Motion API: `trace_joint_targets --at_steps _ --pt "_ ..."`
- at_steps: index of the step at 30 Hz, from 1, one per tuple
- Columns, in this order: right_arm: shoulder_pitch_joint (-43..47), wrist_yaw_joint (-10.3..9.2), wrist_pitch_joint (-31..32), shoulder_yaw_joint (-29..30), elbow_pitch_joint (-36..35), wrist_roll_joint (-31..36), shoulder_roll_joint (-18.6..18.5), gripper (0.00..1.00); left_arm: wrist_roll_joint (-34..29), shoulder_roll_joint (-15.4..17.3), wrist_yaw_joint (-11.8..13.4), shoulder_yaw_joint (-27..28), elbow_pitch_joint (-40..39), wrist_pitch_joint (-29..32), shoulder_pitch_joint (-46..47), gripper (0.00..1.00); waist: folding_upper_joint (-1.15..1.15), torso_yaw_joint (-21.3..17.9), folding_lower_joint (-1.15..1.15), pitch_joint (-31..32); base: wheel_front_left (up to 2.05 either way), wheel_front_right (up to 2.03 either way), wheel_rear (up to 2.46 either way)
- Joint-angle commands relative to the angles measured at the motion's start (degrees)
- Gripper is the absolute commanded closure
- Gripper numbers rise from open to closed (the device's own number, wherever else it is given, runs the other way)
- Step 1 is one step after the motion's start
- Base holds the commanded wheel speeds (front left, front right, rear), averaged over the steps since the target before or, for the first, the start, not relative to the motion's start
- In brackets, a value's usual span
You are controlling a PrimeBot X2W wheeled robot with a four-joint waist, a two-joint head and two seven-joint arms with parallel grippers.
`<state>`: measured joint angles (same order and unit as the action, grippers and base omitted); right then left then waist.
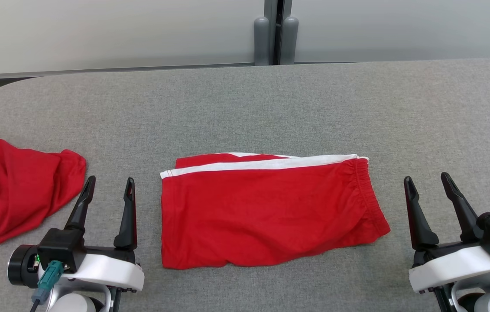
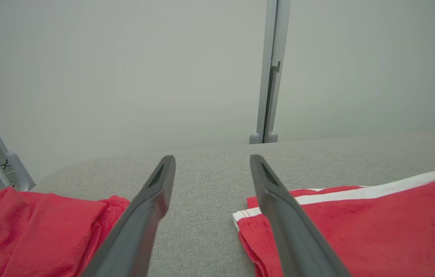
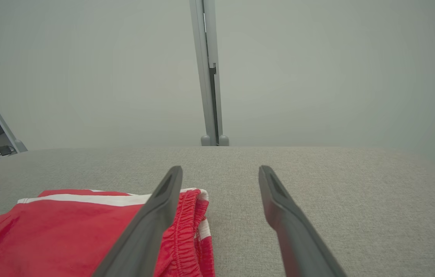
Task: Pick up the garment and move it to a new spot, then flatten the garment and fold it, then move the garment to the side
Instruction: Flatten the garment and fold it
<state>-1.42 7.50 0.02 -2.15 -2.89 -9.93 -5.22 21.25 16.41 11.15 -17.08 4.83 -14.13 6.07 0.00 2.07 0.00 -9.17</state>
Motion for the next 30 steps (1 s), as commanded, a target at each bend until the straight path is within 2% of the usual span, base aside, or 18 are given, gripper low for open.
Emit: trace_joint_targets --at_steps 1,12,17,30 --pt "0.3 -0.02 0.1 0.2 -0.4 0.5 -0.2 0.00 -0.1 0.3 0.4 0.0 -0.4 0.2 -0.5 0.00 0.00 0.0 0.00 0.0 0.00 0.00 0.00" --pt "-0.2 -0.02 0.6 0.3 -0.1 0.7 -0.2 0.00 0.1 0.7 0.6 -0.7 -1.5 1.6 0.3 0.00 0.00 0.5 0.00 -0.7 0.00 0.00 0.00" --pt "-1.7 -0.02 2.0 -1.6 2.3 0.3 -1.0 0.00 0.2 0.1 0.1 -1.3 -1.7 1.7 2.0 0.00 0.00 1.8 0.00 -2.6 0.00 0.00 0.00" --pt "-7.0 -0.02 2.2 -2.5 19.3 -1.0 -0.4 0.00 -0.2 -1.1 -0.7 -2.8 -0.1 0.7 5.5 0.00 0.00 4.4 0.00 -6.8 0.00 0.00 0.00"
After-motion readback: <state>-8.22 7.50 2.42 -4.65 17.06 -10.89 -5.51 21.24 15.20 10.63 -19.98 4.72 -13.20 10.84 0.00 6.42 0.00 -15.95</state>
